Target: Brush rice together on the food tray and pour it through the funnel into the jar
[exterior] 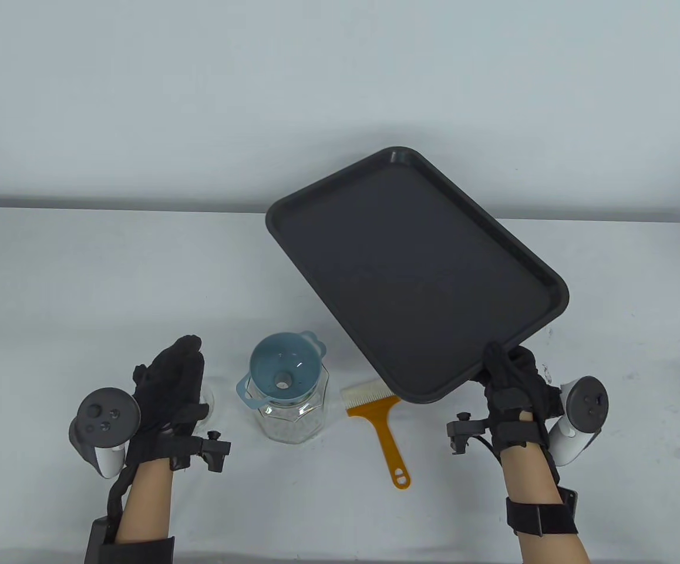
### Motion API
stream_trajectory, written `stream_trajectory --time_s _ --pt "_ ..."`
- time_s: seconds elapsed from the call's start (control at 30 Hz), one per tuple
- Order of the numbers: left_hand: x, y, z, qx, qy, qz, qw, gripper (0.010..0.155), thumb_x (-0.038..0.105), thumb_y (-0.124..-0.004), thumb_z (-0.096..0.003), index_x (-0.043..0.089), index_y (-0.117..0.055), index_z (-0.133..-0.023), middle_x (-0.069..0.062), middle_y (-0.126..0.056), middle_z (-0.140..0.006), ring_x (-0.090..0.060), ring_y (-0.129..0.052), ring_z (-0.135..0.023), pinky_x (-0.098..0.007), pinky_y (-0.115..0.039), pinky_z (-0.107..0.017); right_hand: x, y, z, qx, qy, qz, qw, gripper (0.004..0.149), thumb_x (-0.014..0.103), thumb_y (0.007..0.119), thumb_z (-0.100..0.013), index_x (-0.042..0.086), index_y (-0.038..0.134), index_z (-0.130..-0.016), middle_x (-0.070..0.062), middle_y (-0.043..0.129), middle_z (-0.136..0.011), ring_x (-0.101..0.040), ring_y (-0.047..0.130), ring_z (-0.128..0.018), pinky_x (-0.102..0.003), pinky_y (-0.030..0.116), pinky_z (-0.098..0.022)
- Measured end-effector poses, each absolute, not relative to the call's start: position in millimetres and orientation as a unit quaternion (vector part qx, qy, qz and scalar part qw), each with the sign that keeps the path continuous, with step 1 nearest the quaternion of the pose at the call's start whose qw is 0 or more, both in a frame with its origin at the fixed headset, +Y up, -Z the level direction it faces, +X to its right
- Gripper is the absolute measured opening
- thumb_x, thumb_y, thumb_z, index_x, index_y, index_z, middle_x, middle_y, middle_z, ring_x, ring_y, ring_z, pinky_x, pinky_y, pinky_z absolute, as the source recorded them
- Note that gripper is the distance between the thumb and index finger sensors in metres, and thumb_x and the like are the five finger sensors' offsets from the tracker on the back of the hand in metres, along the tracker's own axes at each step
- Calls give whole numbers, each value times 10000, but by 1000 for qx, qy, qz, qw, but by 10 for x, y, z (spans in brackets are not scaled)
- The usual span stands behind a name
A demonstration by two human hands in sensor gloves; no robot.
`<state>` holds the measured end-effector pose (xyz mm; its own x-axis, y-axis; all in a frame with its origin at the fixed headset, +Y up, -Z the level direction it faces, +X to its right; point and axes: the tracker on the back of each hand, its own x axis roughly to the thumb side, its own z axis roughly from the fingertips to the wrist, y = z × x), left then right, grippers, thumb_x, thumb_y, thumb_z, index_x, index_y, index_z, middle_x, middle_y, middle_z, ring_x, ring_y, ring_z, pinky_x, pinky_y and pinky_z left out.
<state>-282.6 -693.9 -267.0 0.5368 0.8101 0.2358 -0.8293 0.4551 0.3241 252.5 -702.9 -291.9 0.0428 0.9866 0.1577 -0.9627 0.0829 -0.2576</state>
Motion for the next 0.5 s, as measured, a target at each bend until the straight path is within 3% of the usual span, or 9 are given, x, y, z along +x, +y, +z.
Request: stream_trajectory --time_s 0.5 --pt "-2730 -7157 -2613 188 -28 419 888 631 335 -621 -562 -101 -646 -1017 -443 -691 -954 -722 -695 -783 -892 -182 -537 2936 -7414 -2882 -141 -128 707 681 537 297 691 -530 -167 500 -723 -309 816 -644 -273 1068 -367 -448 771 -435"
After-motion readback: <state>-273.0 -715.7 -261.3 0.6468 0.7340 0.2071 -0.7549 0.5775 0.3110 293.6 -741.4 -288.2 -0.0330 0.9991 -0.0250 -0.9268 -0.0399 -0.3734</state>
